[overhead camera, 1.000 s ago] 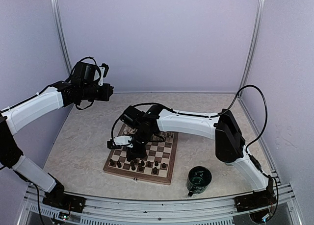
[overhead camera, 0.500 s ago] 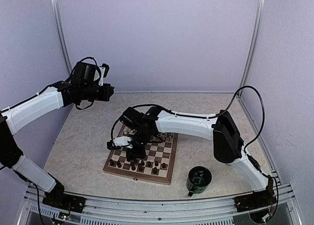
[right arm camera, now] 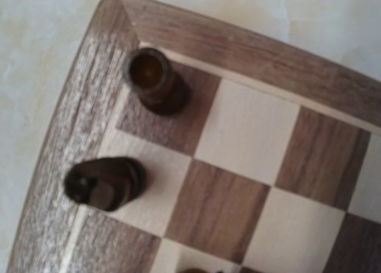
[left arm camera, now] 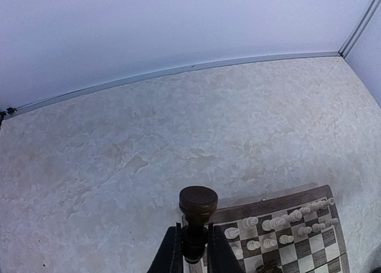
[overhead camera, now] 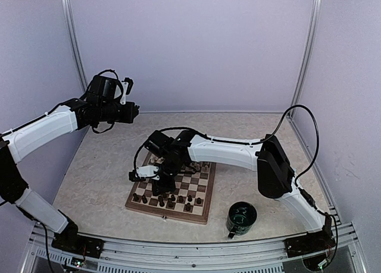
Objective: Set up the chess pieces on the board
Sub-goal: Place the pawn at f7, then pass from the left arm to the right
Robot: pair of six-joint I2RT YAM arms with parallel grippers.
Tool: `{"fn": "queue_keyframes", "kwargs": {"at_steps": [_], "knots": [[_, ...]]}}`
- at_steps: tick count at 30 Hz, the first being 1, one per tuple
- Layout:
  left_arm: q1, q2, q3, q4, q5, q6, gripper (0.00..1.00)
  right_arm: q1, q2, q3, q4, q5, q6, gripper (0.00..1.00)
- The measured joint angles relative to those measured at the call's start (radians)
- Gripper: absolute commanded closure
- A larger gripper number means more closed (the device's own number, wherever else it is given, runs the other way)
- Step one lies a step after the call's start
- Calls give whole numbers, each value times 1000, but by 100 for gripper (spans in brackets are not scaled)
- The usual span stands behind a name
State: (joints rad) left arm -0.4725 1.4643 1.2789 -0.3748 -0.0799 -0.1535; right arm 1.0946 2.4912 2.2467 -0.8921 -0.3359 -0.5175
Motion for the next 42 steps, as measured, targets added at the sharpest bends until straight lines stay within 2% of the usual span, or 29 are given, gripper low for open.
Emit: {"fn": "queue_keyframes", "kwargs": {"at_steps": [6,17,20,25,30,33,42], "knots": [[0,2,0,0,2,0,96,0,0,0,0,0,4,73],[1,7,0,0,53,4,96,-7,-58,25,-20,15,-8,70],[1,19,0,0,127,9,94,-20,-140,-11,-23,26,-19,70],[2,47,1,-7,284,32,92,-100,-370,-127,-12,23,-38,71],[-2,90,7,-29,458,54,92,-194,-626,-335,59,74,-110,69],[-11,124,18,-47,558,58,91,-193,-733,-479,113,146,-179,61],[-110,239,49,-104,809,69,90,-150,-706,-565,153,296,-317,59]]}}
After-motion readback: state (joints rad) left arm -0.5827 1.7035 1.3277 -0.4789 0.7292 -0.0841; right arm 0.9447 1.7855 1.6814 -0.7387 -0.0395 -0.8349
